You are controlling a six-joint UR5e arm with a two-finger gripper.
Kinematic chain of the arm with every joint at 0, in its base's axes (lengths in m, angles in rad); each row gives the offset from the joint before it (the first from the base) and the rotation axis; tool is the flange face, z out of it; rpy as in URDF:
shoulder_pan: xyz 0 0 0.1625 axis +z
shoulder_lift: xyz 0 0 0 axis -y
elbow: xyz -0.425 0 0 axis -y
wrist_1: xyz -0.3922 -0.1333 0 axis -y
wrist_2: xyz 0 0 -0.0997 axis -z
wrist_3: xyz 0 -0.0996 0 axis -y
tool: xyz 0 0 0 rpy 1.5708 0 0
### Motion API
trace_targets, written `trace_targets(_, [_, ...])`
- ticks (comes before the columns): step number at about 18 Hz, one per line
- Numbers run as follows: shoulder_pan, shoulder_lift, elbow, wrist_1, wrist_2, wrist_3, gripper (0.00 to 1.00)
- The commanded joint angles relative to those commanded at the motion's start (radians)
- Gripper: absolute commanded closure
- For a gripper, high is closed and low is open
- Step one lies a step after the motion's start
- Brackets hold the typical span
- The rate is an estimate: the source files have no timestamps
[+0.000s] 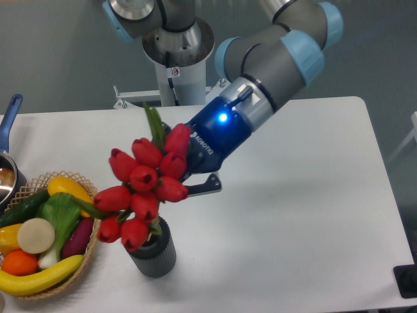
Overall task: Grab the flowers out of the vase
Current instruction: 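Lift the gripped tulips up out of the grey vase, then carry the tulip bunch away from the vase and hold it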
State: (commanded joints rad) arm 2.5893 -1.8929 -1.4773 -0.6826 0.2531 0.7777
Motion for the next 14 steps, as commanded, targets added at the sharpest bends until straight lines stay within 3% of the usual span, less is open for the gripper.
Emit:
trace_targets(4, [0.031,0.008,0.002,0.000,-0.008,0.000,0.98])
trace_targets(8, [0.110,0.003,-0.003,0.000,0.021,0.026,0.98])
trace_targets(11, [0.178,-0.006,-0.023,0.000,0.102,0.083,0.98])
trace_targets(14, [0.196,-0.021,-0.038,-0.002,0.205,0.156,0.98])
